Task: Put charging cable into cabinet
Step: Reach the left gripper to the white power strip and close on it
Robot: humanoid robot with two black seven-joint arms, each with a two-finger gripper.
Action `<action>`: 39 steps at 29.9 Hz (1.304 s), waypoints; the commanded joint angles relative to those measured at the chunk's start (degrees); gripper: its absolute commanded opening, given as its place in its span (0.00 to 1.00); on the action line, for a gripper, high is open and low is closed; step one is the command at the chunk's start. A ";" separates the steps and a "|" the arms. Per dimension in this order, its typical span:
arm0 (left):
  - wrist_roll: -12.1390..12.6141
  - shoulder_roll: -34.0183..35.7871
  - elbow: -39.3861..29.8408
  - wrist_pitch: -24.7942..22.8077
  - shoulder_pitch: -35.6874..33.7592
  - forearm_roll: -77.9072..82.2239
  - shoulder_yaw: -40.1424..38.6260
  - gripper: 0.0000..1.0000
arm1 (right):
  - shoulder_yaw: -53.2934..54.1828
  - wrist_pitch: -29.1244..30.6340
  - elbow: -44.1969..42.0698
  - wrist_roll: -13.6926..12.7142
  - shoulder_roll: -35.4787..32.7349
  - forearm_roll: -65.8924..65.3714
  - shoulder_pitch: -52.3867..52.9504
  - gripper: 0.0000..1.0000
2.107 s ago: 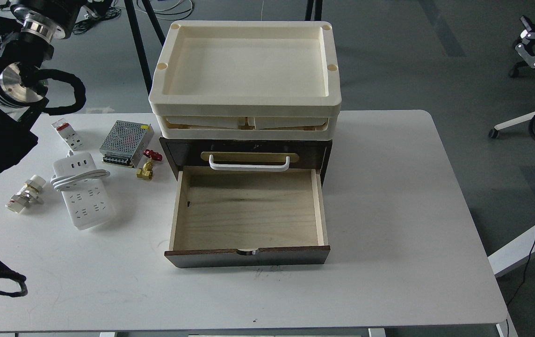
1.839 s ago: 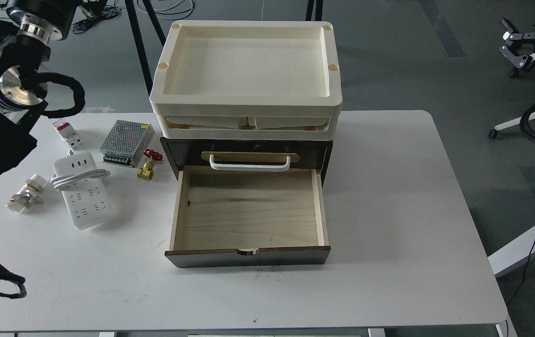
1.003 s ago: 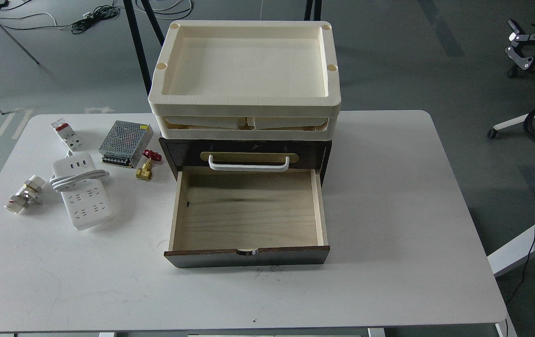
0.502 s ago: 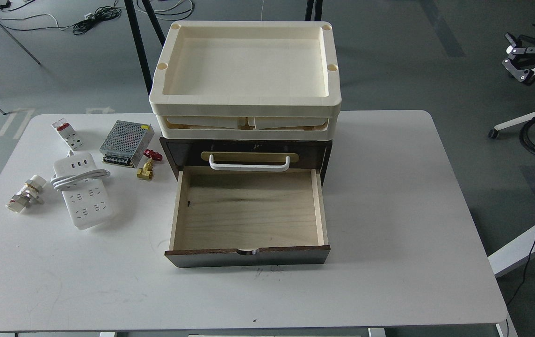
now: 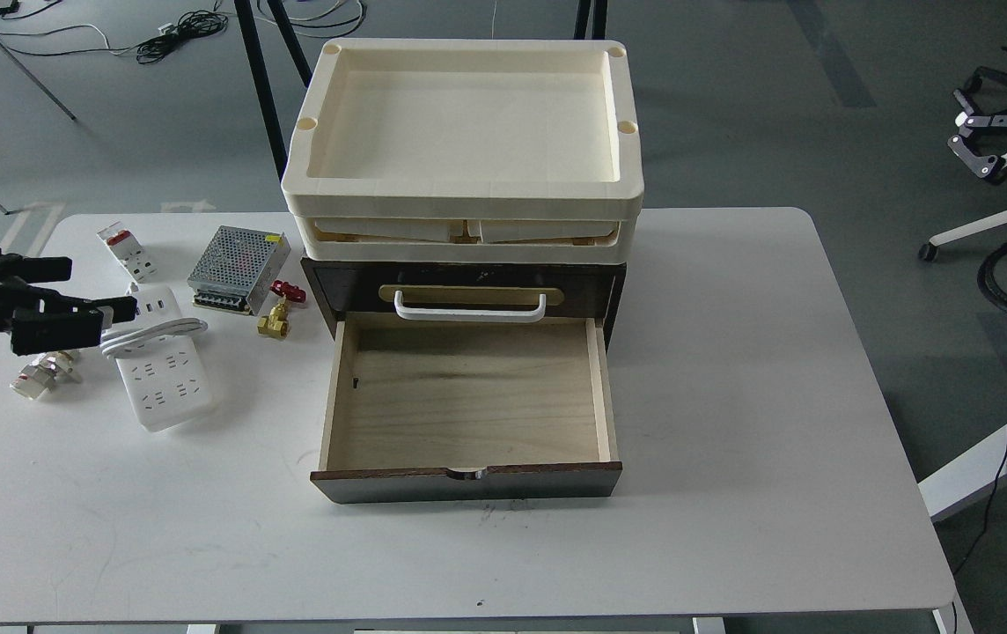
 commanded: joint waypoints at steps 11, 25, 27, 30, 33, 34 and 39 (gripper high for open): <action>0.00 -28.11 33.05 2.49 0.34 6.10 12.62 0.98 | -0.01 0.00 -0.37 -0.01 0.69 -0.01 -0.87 1.00; 0.00 -37.09 51.27 4.07 0.60 8.38 16.07 0.93 | -0.10 0.00 -0.28 -0.01 0.78 -0.01 -2.01 1.00; 0.00 -37.79 52.41 4.69 0.60 9.09 16.07 0.92 | -0.10 0.00 -0.28 -0.01 0.95 -0.01 -2.01 1.00; 0.00 -39.63 54.35 6.00 1.74 9.09 16.15 0.85 | -0.10 0.00 -0.28 -0.01 0.95 -0.01 -2.01 1.00; 0.00 -40.25 55.23 6.27 2.19 9.00 16.07 0.84 | -0.10 0.00 -0.28 -0.01 0.95 -0.01 -2.01 1.00; 0.00 -40.43 55.23 6.27 2.27 9.00 16.07 0.82 | -0.10 0.00 -0.28 -0.01 0.95 -0.01 -2.01 1.00; 0.00 -41.40 56.11 6.27 2.27 8.91 16.07 0.78 | -0.10 0.00 -0.28 -0.01 0.95 -0.01 -2.10 1.00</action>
